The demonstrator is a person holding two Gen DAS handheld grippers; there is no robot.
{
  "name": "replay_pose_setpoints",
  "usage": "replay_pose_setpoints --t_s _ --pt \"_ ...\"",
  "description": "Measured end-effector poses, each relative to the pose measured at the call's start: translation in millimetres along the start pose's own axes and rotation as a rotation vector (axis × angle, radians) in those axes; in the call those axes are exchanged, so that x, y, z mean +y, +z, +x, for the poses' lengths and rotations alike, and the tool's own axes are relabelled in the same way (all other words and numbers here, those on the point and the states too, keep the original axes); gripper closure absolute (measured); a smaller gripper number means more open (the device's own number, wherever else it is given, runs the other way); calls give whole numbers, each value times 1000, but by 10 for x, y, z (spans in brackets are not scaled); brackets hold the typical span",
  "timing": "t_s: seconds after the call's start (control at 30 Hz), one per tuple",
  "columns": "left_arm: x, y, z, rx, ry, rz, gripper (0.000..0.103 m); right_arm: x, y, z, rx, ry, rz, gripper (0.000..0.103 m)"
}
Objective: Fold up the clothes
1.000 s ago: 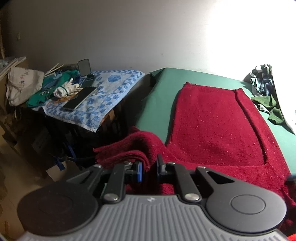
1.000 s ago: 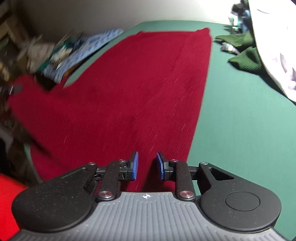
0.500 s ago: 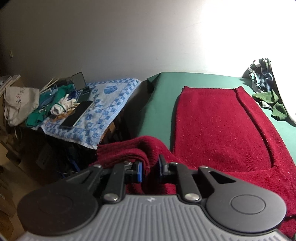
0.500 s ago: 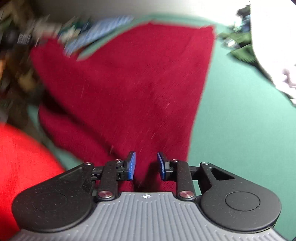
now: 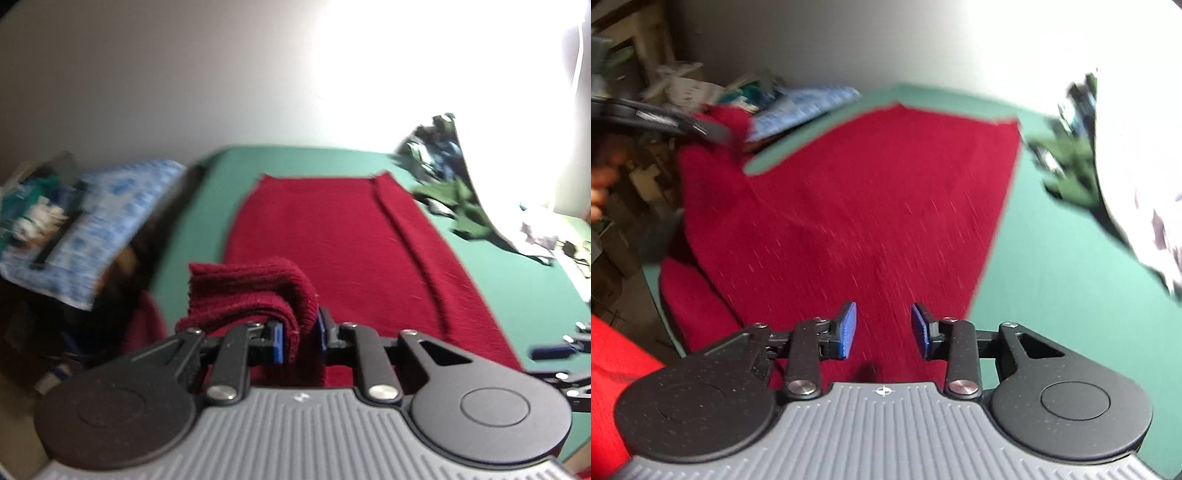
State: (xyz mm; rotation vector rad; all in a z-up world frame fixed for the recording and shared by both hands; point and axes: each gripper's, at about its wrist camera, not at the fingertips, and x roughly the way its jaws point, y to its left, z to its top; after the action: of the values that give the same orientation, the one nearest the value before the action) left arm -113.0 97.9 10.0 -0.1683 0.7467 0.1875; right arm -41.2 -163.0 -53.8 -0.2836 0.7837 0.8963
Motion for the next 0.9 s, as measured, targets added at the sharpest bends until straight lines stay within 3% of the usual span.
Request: replay_pose_setpoints --t_s 0.27,0.5,0.63,0.77,0.9 --pt "-530 -96 523 65 -145 -43 87 -116 60 75 -23 -22 1 67" --pt "-980 -292 972 138 -252 13 86 -225 31 72 -39 -53 35 67" --pt "-1128 -420 1027 173 -271 48 62 -330 56 79 -52 -51 39 67" --pt "-1104 -481 827 136 -242 86 52 -423 118 132 -55 -16 67 67" --pt "-881 -595 487 104 -142 116 41 -505 139 242 4 43 141 67"
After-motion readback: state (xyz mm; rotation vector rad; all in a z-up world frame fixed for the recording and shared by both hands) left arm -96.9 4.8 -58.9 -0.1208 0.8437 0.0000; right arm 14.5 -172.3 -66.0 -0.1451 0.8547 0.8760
